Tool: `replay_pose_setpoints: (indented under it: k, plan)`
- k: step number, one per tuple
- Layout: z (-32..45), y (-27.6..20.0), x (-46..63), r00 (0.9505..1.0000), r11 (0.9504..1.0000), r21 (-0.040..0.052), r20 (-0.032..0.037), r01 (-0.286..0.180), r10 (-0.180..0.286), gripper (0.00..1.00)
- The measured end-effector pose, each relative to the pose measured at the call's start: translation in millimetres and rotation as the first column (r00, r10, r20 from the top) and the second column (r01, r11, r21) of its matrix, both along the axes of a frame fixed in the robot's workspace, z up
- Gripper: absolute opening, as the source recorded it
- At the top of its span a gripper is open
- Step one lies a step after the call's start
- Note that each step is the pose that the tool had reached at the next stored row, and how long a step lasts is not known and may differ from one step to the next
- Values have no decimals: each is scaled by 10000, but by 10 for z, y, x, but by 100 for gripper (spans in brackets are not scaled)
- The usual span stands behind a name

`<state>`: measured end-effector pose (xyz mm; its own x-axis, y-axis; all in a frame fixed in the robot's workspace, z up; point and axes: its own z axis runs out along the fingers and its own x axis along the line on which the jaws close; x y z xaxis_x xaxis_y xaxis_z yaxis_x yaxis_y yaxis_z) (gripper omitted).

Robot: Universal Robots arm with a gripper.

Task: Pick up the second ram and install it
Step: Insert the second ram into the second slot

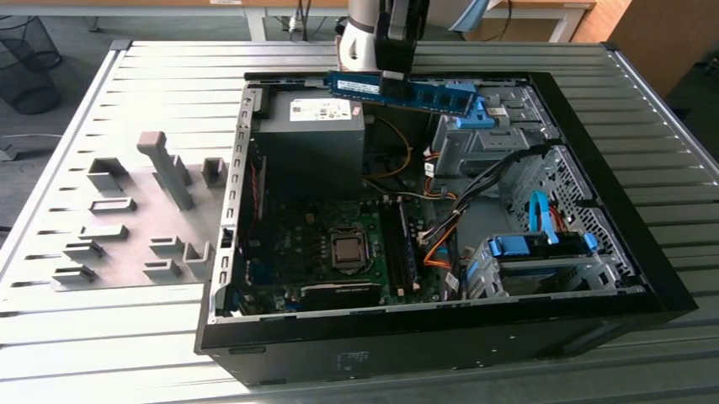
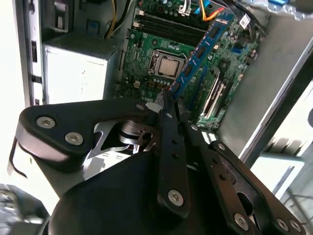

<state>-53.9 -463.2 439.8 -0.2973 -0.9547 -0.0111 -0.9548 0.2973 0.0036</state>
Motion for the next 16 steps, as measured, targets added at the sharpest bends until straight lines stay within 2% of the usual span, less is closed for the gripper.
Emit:
replay_pose_setpoints:
  k: [4, 8, 11, 16]
  plan:
    - [-9, 0, 0, 9973, 9973, -9, 1, 729, -729, 14]
    - [-17, 0, 0, 9905, 9905, -15, 1, 1376, -1376, 14]
    - [-20, 0, -10, 9879, 9879, -15, 1, 1554, -1554, 14]
    - [-22, 0, -19, 9873, 9873, -13, 1, 1590, -1590, 14]
